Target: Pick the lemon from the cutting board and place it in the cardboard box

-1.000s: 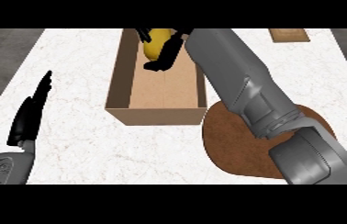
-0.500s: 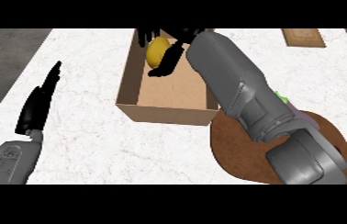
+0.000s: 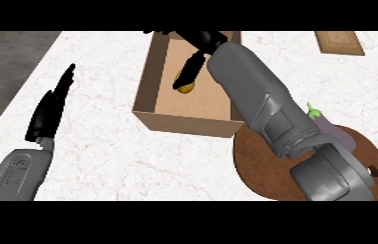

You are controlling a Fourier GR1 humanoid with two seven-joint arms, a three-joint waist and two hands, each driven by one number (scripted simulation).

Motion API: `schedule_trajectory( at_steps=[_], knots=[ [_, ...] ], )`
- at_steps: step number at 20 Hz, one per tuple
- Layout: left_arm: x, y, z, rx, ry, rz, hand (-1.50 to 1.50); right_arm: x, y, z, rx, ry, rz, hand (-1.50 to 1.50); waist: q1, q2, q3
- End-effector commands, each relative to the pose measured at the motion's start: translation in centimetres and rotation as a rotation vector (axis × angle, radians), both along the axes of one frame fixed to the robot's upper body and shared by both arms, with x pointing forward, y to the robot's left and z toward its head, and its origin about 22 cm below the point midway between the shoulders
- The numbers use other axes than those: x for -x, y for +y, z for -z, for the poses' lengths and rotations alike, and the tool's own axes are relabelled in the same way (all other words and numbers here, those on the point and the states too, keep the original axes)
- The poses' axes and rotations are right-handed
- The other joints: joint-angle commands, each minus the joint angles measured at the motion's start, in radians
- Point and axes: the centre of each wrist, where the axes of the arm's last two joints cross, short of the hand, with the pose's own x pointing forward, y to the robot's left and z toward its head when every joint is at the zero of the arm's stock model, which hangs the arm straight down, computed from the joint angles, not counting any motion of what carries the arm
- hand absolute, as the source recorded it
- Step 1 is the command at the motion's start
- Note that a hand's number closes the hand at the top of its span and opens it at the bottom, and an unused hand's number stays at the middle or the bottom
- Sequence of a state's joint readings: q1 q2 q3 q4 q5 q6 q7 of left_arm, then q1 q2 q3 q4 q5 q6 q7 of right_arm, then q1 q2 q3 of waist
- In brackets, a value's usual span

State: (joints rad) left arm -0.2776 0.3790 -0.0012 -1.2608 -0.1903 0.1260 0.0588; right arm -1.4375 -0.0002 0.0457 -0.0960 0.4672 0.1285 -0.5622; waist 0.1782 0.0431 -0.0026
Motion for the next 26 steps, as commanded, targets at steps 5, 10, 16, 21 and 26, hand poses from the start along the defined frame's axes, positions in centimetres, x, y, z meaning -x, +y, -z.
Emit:
schedule_trajectory(
  at_steps=[5, 10, 16, 21, 26],
  knots=[
    [0.3, 0.3, 0.3, -0.004, 0.012, -0.028, 0.00, -0.1, -0.2, -0.4, -0.298, 0.055, 0.033, -1.50, -0.023, -0.002, 0.002],
    [0.9, 2.2, -0.1, -0.011, 0.000, -0.068, 0.00, -0.6, -1.3, -1.2, -0.415, 0.102, 0.037, -1.50, -0.059, -0.003, 0.002],
    [0.6, 0.8, 0.3, 0.005, -0.003, -0.063, 0.00, -2.1, -6.4, -3.1, -0.457, 0.150, 0.079, -1.50, -0.069, 0.007, 0.002],
    [0.4, 0.4, -0.3, 0.019, -0.015, -0.052, 0.00, -2.8, -12.3, -4.1, -0.470, 0.115, 0.167, -1.50, -0.053, 0.021, 0.004],
    [1.0, 0.7, 0.1, 0.007, -0.023, -0.045, 0.00, -2.7, -18.6, -4.8, -0.423, 0.095, 0.178, -1.50, -0.047, 0.024, 0.005]
  ],
)
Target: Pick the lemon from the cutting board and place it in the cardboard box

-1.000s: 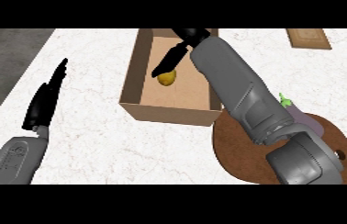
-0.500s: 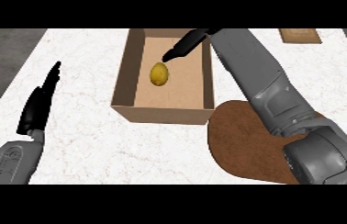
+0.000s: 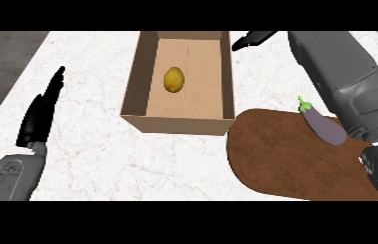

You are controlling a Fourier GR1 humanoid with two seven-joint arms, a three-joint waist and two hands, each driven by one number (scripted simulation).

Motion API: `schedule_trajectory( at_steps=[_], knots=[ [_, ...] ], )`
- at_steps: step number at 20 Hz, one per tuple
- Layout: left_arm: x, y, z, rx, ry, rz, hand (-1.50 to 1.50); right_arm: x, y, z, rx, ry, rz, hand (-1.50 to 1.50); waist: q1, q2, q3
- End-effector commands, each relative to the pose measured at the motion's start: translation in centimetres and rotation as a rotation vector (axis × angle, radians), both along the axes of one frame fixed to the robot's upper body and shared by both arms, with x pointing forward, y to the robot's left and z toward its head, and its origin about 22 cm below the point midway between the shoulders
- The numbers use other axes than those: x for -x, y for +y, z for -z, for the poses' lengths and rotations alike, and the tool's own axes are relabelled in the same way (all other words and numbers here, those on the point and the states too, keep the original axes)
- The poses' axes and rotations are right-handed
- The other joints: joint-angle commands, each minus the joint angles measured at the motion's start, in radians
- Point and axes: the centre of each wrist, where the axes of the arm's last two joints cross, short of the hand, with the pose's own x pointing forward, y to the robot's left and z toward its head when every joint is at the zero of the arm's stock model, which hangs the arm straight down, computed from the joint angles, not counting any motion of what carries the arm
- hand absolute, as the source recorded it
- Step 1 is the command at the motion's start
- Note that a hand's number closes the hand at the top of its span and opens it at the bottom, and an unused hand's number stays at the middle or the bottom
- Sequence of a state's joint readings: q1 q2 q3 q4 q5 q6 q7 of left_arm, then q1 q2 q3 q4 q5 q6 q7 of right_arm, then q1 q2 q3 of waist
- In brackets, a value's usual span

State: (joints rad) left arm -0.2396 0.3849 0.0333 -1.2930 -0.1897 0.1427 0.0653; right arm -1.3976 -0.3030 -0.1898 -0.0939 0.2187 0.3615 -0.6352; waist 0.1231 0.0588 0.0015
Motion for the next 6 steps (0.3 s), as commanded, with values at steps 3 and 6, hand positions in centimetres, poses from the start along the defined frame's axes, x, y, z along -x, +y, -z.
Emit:
schedule_trajectory(
  at_steps=[3, 6],
  knots=[
    [-0.1, 0.2, -0.2, -0.004, -0.020, -0.003, 0.00, 0.3, -5.9, -1.0, 0.048, -0.013, 0.012, -1.50, 0.016, 0.013, 0.001],
    [0.3, -0.3, 0.4, 0.000, -0.018, 0.030, 0.00, 0.8, -7.3, 0.4, 0.093, -0.025, -0.003, -1.50, 0.025, 0.021, 0.002]
  ],
)
